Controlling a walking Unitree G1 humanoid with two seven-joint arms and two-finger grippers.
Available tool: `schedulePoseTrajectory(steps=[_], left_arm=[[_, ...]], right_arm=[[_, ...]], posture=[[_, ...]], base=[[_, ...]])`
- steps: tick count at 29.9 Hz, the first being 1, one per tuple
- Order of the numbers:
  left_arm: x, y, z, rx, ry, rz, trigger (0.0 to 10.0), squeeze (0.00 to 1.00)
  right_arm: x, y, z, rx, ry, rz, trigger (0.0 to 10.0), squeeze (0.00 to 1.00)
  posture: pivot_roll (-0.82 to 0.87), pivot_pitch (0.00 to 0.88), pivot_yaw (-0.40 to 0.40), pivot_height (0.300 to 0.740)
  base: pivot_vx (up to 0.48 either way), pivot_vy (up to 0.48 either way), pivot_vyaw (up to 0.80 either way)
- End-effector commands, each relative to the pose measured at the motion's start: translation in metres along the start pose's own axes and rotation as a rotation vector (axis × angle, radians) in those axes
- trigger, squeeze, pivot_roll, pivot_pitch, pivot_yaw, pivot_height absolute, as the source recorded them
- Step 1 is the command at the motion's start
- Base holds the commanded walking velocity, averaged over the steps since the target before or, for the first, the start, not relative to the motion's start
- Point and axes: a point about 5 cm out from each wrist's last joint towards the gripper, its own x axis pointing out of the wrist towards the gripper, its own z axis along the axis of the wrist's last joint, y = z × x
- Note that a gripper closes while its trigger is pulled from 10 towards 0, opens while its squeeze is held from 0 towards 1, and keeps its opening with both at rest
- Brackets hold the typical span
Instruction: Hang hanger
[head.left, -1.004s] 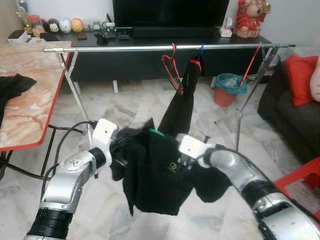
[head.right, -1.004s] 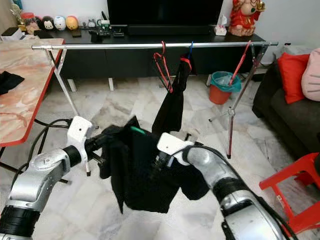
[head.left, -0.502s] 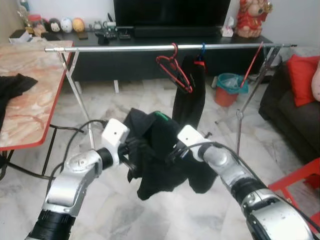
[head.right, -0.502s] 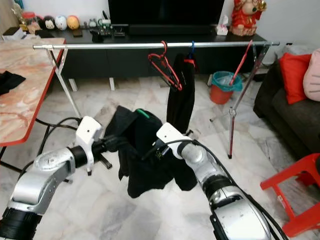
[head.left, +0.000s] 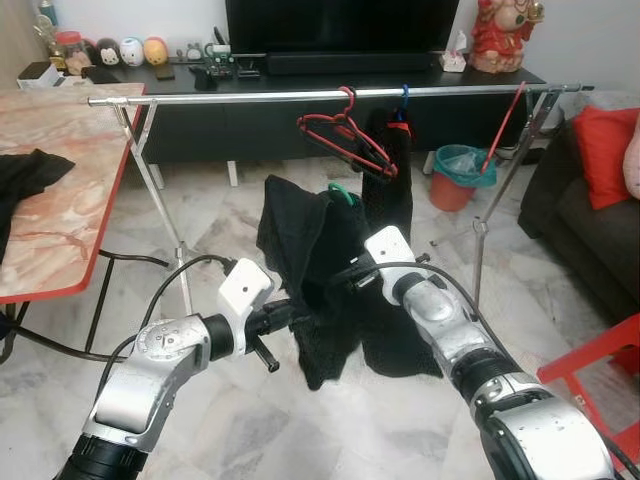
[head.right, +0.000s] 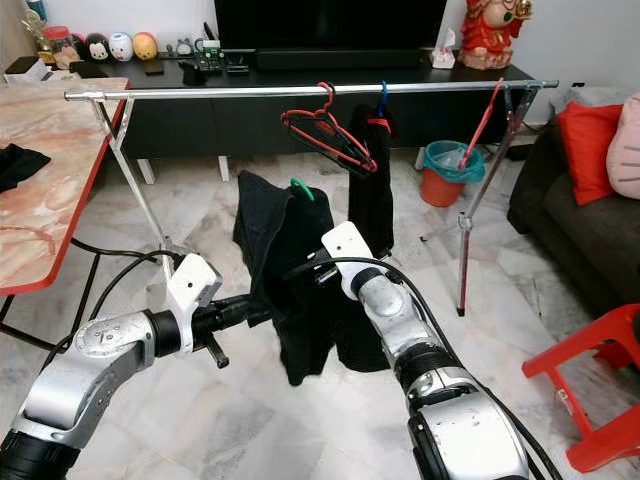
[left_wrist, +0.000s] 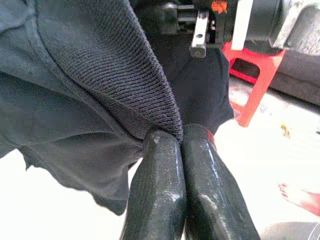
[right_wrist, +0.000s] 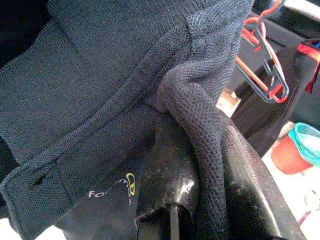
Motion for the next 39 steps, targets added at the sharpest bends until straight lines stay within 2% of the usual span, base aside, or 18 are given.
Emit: schedulePoseTrajectory(steps=[1, 7, 11, 15, 17, 22, 23, 24, 25, 26, 39], left_arm=[[0.000, -0.002, -0.012, 0.015, 0.069, 0.000, 10.0, 0.00], [-0.002, 0.000, -0.027, 0.035, 0.140, 0.020, 10.0, 0.00], [-0.005, 0.001, -0.048, 0.060, 0.246, 0.048, 10.0, 0.00], [-0.006, 0.004, -0.052, 0.055, 0.258, 0.076, 10.0, 0.00], [-0.007, 0.004, -0.061, 0.088, 0.313, 0.075, 10.0, 0.00], [-0.006, 0.003, -0.071, 0.088, 0.341, 0.074, 10.0, 0.00], [-0.006, 0.003, -0.073, 0.094, 0.343, 0.085, 10.0, 0.18], [-0.006, 0.003, -0.073, 0.094, 0.343, 0.085, 10.0, 0.18], [-0.006, 0.004, -0.073, 0.094, 0.343, 0.089, 10.0, 0.81], [-0.005, 0.005, -0.073, 0.094, 0.338, 0.102, 10.0, 1.00], [-0.009, 0.015, -0.065, 0.096, 0.272, 0.166, 10.0, 1.00]], right_arm=[[0.004, -0.013, 0.019, 0.040, -0.083, -0.065, 10.0, 0.00], [0.003, -0.015, 0.022, 0.052, -0.109, -0.084, 10.0, 0.00], [0.004, -0.020, 0.027, 0.060, -0.136, -0.105, 10.0, 0.00], [0.004, -0.023, 0.030, 0.061, -0.149, -0.114, 10.0, 0.00], [0.004, -0.027, 0.031, 0.063, -0.150, -0.137, 10.0, 0.00], [0.004, -0.031, 0.036, 0.085, -0.185, -0.148, 10.0, 0.00], [0.004, -0.031, 0.038, 0.097, -0.198, -0.147, 10.0, 0.00], [0.004, -0.031, 0.038, 0.097, -0.198, -0.147, 10.0, 0.00], [0.004, -0.031, 0.038, 0.100, -0.201, -0.147, 10.0, 0.00], [0.004, -0.032, 0.039, 0.097, -0.204, -0.145, 10.0, 0.00], [0.004, -0.029, 0.037, 0.084, -0.193, -0.130, 10.0, 0.00]], posture=[[0.08, 0.000, -0.041, 0.728], [0.08, 0.000, -0.038, 0.728], [0.08, 0.000, -0.039, 0.728], [0.08, 0.000, -0.039, 0.728], [0.08, 0.000, -0.039, 0.728], [0.08, 0.000, -0.040, 0.728], [0.08, 0.000, -0.041, 0.728], [0.08, 0.000, -0.041, 0.728], [0.08, 0.000, -0.041, 0.728], [0.08, 0.000, -0.042, 0.728], [0.08, 0.000, -0.047, 0.728]], base=[[0.000, 0.000, 0.00], [0.000, 0.000, 0.00], [0.000, 0.000, 0.00], [0.000, 0.000, 0.00], [0.000, 0.000, 0.00], [0.000, 0.000, 0.00], [0.000, 0.000, 0.00], [0.000, 0.000, 0.00], [0.000, 0.000, 0.00], [0.000, 0.000, 0.00], [0.000, 0.000, 0.00]])
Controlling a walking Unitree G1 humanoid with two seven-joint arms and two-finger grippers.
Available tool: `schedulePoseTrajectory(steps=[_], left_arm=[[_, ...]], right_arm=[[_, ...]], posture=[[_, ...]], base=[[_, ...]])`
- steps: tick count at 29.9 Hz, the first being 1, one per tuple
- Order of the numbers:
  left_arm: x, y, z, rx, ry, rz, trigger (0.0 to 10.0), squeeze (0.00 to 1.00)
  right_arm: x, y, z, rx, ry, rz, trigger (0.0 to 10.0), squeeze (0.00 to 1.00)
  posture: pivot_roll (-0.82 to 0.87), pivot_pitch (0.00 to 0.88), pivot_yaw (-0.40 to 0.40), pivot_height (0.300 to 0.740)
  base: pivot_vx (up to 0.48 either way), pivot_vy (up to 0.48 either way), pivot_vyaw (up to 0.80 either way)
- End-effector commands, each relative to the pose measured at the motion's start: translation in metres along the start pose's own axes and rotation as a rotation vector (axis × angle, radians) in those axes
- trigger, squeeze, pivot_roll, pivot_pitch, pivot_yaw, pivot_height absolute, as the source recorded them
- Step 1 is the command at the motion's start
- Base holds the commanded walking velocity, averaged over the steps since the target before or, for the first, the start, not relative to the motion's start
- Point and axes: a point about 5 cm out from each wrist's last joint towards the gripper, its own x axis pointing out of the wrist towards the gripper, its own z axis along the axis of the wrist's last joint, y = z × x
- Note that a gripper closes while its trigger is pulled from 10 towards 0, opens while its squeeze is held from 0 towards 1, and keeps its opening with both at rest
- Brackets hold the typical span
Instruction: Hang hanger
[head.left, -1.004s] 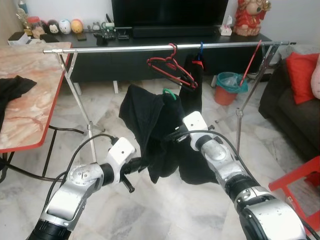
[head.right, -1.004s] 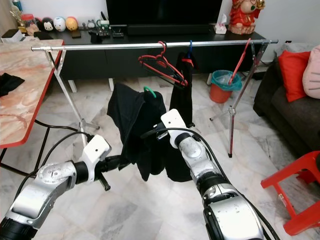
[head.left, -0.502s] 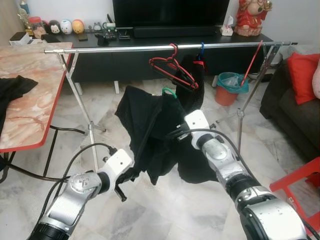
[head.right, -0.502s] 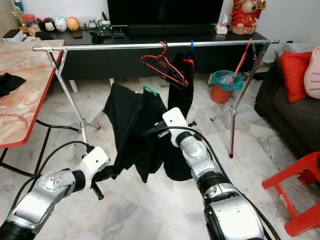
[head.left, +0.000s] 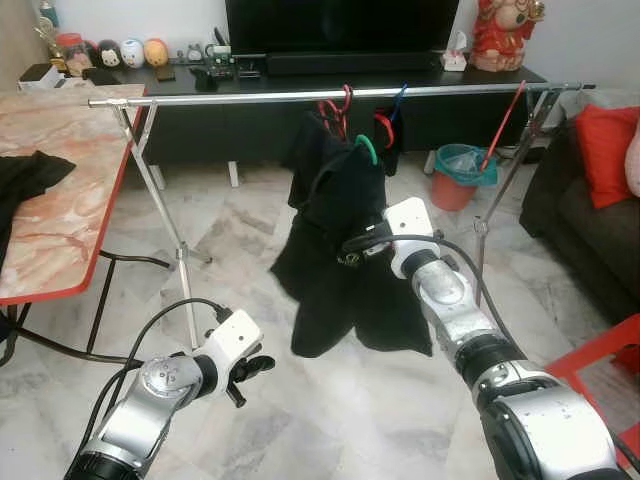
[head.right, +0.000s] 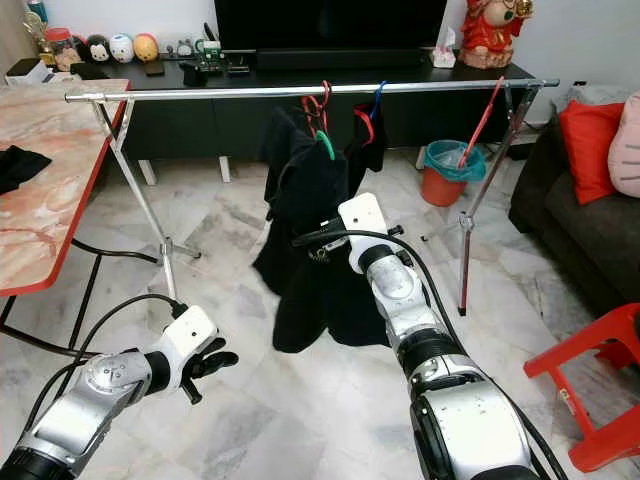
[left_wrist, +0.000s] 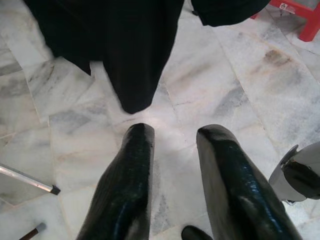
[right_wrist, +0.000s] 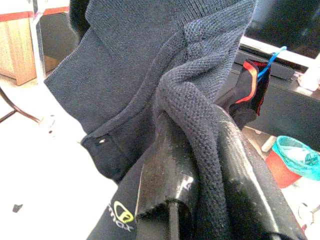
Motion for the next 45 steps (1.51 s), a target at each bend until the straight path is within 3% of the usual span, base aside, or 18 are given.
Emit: schedulePoseTrajectory(steps=[1, 5, 7, 12, 17, 18, 23, 25, 27, 30, 32, 35, 36, 37, 40, 45], left_arm=[[-0.005, 0.010, 0.006, -0.003, -0.039, 0.047, 10.0, 1.00], [-0.015, 0.032, 0.017, -0.010, -0.114, 0.187, 10.0, 1.00], [-0.029, 0.058, 0.026, -0.018, -0.174, 0.362, 10.0, 1.00], [-0.051, 0.087, 0.038, -0.023, -0.244, 0.536, 10.0, 1.00], [-0.062, 0.098, 0.045, -0.019, -0.288, 0.604, 10.0, 1.00], [-0.063, 0.096, 0.047, -0.012, -0.306, 0.583, 10.0, 0.00], [-0.062, 0.091, 0.049, -0.005, -0.328, 0.548, 10.0, 0.00], [-0.066, 0.088, 0.057, 0.027, -0.372, 0.511, 10.0, 0.00], [-0.067, 0.089, 0.058, 0.028, -0.380, 0.509, 10.0, 0.00], [-0.076, 0.091, 0.067, 0.096, -0.381, 0.439, 10.0, 0.00], [-0.078, 0.091, 0.068, 0.102, -0.379, 0.421, 10.0, 0.00], [-0.082, 0.080, 0.074, 0.094, -0.388, 0.266, 10.0, 0.00], [-0.082, 0.080, 0.074, 0.094, -0.388, 0.266, 10.0, 0.00], [-0.082, 0.072, 0.076, 0.083, -0.395, 0.189, 10.0, 0.00], [-0.081, 0.062, 0.077, 0.063, -0.411, 0.100, 10.0, 0.00], [-0.072, 0.051, 0.063, 0.090, -0.320, 0.006, 10.0, 0.00]], right_arm=[[0.004, -0.004, 0.013, -0.003, -0.062, -0.014, 10.0, 0.00], [0.003, -0.008, 0.013, -0.016, -0.064, -0.008, 10.0, 0.00], [0.000, -0.011, 0.008, -0.035, -0.040, 0.023, 10.0, 0.00], [-0.007, -0.016, -0.002, -0.026, -0.014, 0.113, 10.0, 0.00], [-0.015, -0.023, -0.008, -0.024, -0.010, 0.206, 10.0, 0.00], [-0.019, -0.027, -0.010, -0.003, -0.007, 0.266, 10.0, 0.00], [-0.028, -0.029, -0.017, -0.026, 0.012, 0.409, 10.0, 0.00], [-0.036, -0.029, -0.025, -0.059, 0.063, 0.526, 10.0, 0.00], [-0.037, -0.028, -0.025, -0.062, 0.068, 0.540, 10.0, 0.00], [-0.044, -0.025, -0.025, -0.028, 0.056, 0.690, 10.0, 0.00], [-0.046, -0.025, -0.026, -0.023, 0.061, 0.717, 10.0, 0.00], [-0.059, -0.023, -0.029, 0.006, 0.075, 0.913, 10.0, 0.00], [-0.059, -0.023, -0.029, 0.006, 0.075, 0.913, 10.0, 0.00], [-0.063, -0.023, -0.027, 0.027, 0.067, 0.979, 10.0, 0.00], [-0.065, -0.024, -0.026, 0.029, 0.071, 1.028, 10.0, 0.00], [-0.066, -0.025, -0.030, -0.038, 0.119, 1.030, 10.0, 0.00]], posture=[[0.08, 0.000, -0.048, 0.728], [0.08, 0.000, -0.048, 0.728], [0.08, 0.000, -0.050, 0.728], [0.08, 0.000, -0.052, 0.728], [0.07, 0.000, -0.056, 0.728], [0.07, 0.000, -0.056, 0.728], [0.06, 0.000, -0.058, 0.728], [0.05, 0.000, -0.065, 0.728], [0.05, 0.000, -0.065, 0.728], [0.06, 0.000, -0.069, 0.728], [0.06, 0.000, -0.068, 0.728], [0.06, 0.000, -0.071, 0.728], [0.06, 0.000, -0.071, 0.728], [0.06, 0.000, -0.073, 0.728], [0.06, 0.000, -0.078, 0.728], [0.06, 0.000, -0.084, 0.728]], base=[[0.000, 0.000, 0.00], [0.000, 0.000, 0.00], [0.000, 0.000, 0.00], [0.000, 0.000, 0.00], [0.000, 0.000, 0.00], [0.000, 0.000, 0.00], [0.000, 0.000, 0.00], [0.000, 0.000, 0.00], [0.000, 0.000, 0.00], [0.000, 0.000, 0.00], [0.000, 0.000, 0.00], [0.000, 0.000, 0.00], [0.000, 0.000, 0.00], [0.000, 0.000, 0.00], [0.000, 0.000, 0.00], [0.000, 0.000, 0.00]])
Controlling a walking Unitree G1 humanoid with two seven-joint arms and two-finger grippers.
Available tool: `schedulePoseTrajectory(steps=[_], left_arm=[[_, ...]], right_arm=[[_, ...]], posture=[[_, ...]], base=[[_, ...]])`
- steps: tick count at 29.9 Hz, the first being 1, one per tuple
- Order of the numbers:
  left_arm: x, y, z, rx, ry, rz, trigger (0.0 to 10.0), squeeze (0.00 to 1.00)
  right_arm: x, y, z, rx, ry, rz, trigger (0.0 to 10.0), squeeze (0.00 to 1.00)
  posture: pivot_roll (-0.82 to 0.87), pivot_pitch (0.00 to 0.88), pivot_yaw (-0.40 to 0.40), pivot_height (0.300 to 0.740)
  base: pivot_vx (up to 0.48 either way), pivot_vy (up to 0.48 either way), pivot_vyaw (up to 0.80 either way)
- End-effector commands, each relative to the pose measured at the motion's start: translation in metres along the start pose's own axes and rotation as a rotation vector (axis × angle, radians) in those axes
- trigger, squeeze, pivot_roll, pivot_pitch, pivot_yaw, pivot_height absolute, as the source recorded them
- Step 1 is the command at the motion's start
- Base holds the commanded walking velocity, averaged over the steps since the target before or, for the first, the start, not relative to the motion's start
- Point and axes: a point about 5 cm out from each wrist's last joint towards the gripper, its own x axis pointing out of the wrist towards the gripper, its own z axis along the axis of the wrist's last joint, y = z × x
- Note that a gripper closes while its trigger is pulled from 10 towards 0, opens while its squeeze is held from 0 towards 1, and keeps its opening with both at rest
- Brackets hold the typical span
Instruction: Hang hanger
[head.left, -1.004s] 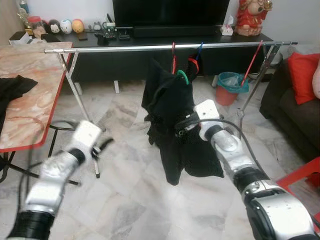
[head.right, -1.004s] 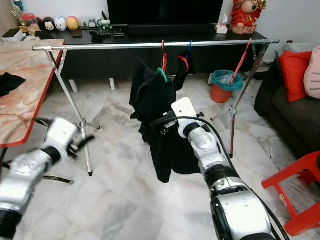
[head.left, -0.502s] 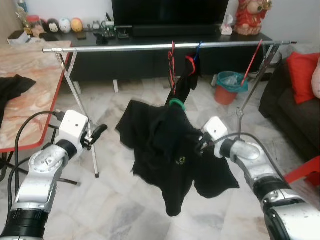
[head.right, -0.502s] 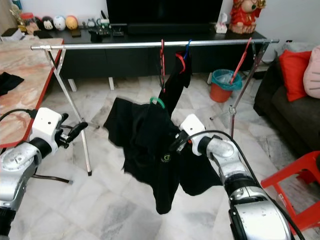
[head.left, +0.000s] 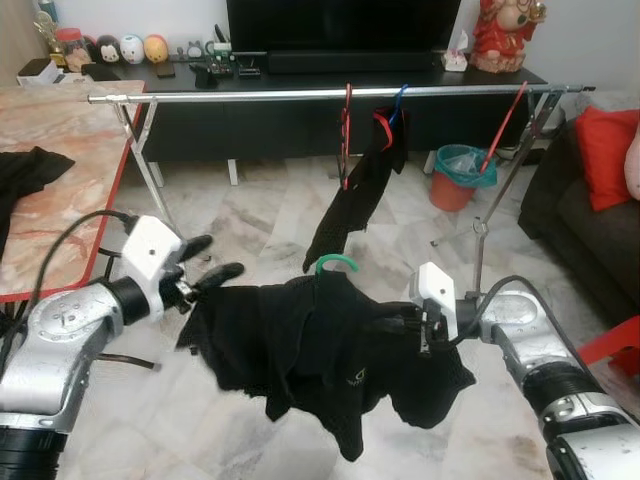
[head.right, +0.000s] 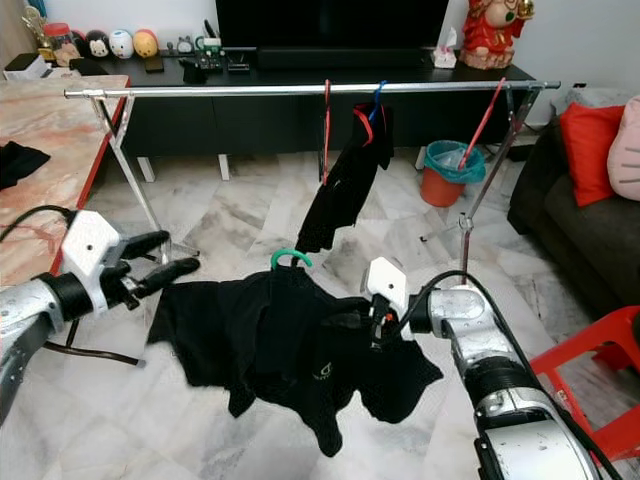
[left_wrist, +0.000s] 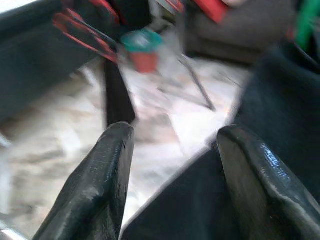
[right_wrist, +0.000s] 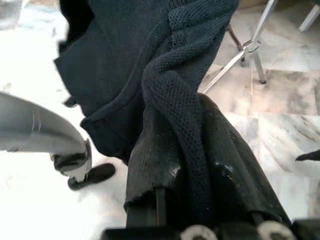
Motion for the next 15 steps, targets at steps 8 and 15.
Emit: schedulePoseTrajectory(steps=[8, 15], left_arm=[[-0.004, -0.022, -0.005, -0.045, 0.082, -0.240, 10.0, 0.66], [0.003, -0.026, 0.000, -0.064, 0.053, -0.278, 10.0, 1.00]], right_arm=[[-0.001, 0.002, 0.015, -0.065, -0.025, 0.112, 10.0, 0.00], [0.000, 0.005, 0.025, -0.094, -0.049, 0.183, 10.0, 0.00]], posture=[[0.06, 0.000, -0.089, 0.728], [0.06, 0.000, -0.097, 0.728]], base=[[0.000, 0.000, 0.00], [0.000, 0.000, 0.00]])
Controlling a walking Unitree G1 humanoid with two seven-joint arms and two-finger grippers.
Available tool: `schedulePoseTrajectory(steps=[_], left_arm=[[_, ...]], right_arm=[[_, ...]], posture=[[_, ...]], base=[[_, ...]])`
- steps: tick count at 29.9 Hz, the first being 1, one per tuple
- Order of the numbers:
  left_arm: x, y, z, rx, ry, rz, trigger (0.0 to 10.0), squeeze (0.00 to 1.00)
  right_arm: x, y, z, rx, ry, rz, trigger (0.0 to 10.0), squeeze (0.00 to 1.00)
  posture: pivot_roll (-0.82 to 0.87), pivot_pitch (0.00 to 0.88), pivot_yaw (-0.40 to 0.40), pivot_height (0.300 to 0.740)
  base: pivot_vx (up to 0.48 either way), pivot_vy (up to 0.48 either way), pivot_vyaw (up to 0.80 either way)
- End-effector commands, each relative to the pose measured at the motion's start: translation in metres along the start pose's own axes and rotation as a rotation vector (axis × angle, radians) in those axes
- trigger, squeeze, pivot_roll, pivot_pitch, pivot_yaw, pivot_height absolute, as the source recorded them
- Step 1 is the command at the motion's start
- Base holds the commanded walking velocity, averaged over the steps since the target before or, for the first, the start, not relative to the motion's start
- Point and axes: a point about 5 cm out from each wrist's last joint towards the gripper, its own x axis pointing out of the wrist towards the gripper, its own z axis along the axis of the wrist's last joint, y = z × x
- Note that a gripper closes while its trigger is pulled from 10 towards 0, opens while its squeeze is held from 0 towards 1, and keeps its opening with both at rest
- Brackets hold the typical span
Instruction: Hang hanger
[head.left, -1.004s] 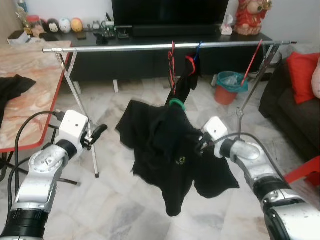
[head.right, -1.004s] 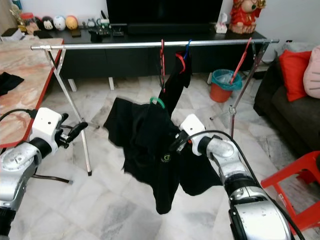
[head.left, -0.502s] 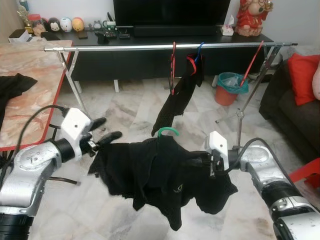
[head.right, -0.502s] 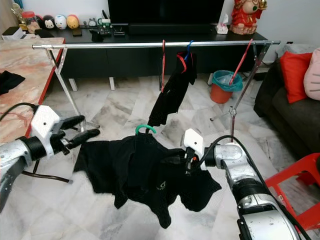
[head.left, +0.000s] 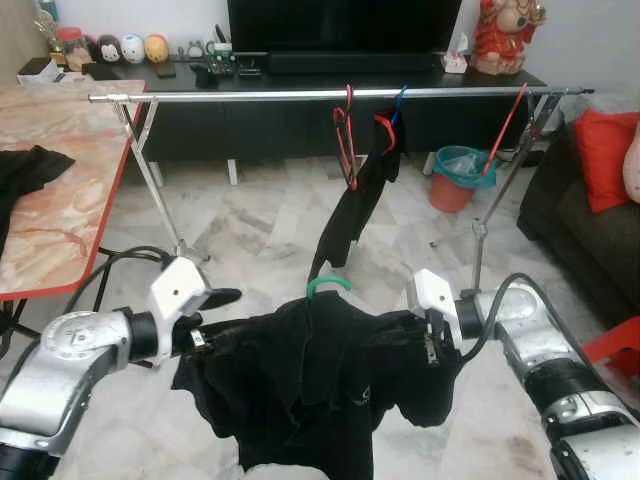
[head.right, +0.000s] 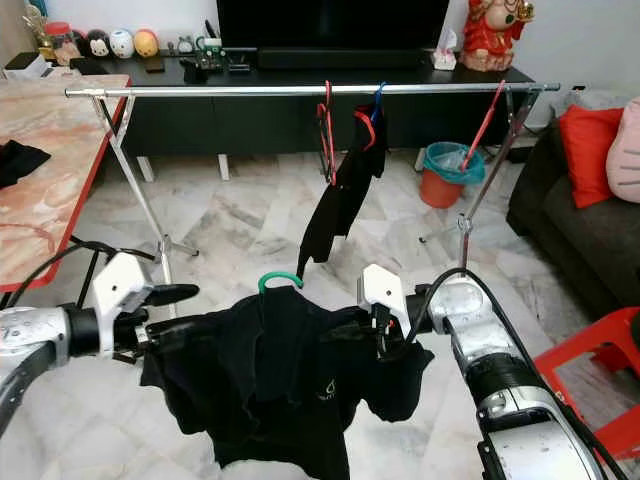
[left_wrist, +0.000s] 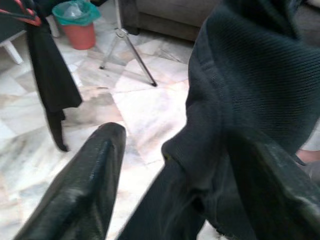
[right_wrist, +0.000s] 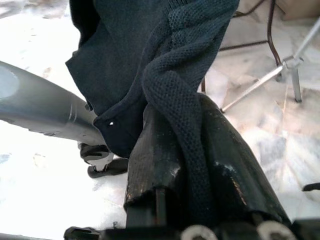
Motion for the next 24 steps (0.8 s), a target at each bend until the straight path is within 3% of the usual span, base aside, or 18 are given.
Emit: schedulePoseTrajectory(steps=[1, 8, 12, 23, 24], left_arm=[[0.004, -0.002, 0.010, 0.012, -0.024, -0.050, 10.0, 1.00], [0.007, -0.004, 0.012, 0.019, -0.010, -0.093, 10.0, 1.00], [0.016, -0.011, 0.015, 0.014, -0.026, -0.165, 10.0, 1.00], [0.032, -0.023, 0.009, 0.028, 0.017, -0.233, 10.0, 0.98], [0.033, -0.024, 0.007, 0.040, 0.027, -0.227, 10.0, 0.00]], right_arm=[[-0.002, -0.001, 0.008, -0.033, -0.025, 0.006, 10.0, 0.00], [0.001, 0.000, 0.010, -0.037, -0.035, 0.027, 10.0, 0.00], [0.004, 0.000, 0.014, -0.048, -0.037, 0.050, 10.0, 0.00], [0.010, 0.001, 0.022, -0.069, -0.064, 0.074, 10.0, 0.00], [0.010, 0.001, 0.023, -0.071, -0.066, 0.075, 10.0, 0.00]], posture=[[0.05, 0.000, -0.099, 0.728], [0.06, 0.000, -0.104, 0.728], [0.06, 0.000, -0.107, 0.728], [0.06, 0.000, -0.112, 0.728], [0.06, 0.000, -0.112, 0.728]], base=[[0.000, 0.000, 0.00], [0.000, 0.000, 0.00], [0.000, 0.000, 0.00], [0.000, 0.000, 0.00], [0.000, 0.000, 0.00]])
